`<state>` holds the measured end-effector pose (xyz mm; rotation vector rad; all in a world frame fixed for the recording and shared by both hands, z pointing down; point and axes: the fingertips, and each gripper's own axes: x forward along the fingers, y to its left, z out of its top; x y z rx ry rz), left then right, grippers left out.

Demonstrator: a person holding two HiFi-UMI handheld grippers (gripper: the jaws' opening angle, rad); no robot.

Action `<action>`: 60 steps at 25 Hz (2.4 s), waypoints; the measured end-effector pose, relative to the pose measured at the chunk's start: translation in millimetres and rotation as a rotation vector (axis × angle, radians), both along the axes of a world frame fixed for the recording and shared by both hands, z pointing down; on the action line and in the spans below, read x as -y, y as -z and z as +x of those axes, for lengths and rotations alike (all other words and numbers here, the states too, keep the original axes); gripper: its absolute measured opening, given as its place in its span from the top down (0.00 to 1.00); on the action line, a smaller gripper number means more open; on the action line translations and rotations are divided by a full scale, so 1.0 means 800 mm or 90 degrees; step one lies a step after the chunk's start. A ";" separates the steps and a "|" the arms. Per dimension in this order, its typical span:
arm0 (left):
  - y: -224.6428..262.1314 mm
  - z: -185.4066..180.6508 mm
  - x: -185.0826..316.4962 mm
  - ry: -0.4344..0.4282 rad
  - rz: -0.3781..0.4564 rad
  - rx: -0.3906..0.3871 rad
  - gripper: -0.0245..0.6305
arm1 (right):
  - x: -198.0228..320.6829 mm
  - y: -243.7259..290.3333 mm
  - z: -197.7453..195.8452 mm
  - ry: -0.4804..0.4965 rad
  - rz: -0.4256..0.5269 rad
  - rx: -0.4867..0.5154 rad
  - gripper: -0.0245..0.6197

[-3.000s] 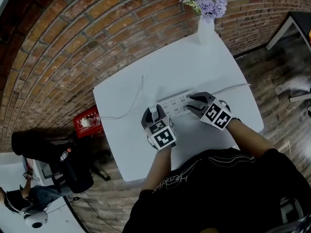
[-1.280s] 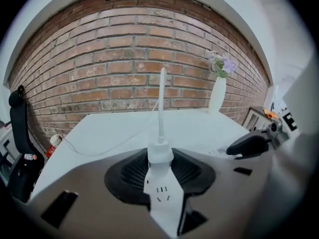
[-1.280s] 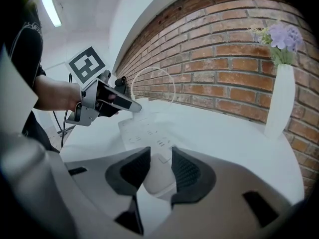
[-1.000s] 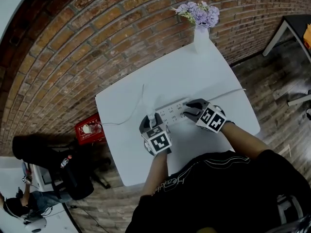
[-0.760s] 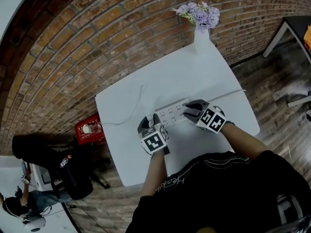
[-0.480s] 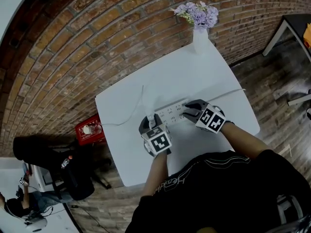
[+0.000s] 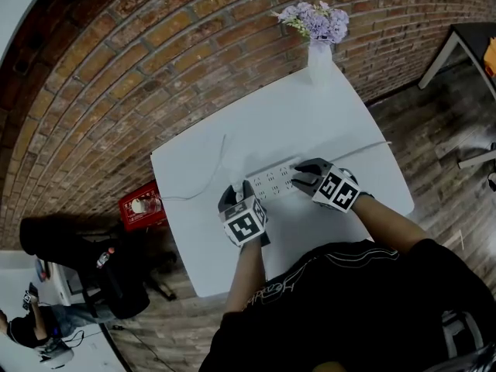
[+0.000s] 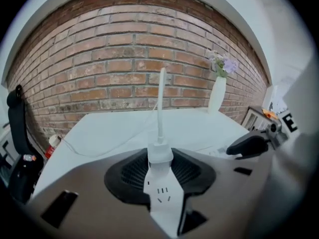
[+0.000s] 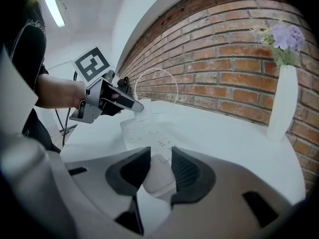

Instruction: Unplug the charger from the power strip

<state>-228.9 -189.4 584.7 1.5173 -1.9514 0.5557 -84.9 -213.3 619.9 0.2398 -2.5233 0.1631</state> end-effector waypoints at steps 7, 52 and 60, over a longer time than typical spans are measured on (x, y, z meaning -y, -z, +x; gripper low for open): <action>0.008 0.004 0.000 -0.010 0.007 0.038 0.75 | 0.000 -0.001 -0.001 -0.001 -0.006 -0.007 0.79; 0.011 -0.009 -0.010 0.032 0.010 -0.028 0.75 | -0.007 -0.003 -0.007 0.015 -0.002 -0.022 0.79; 0.013 -0.006 -0.012 -0.003 0.003 0.026 0.75 | -0.008 -0.002 -0.008 0.015 0.000 -0.023 0.79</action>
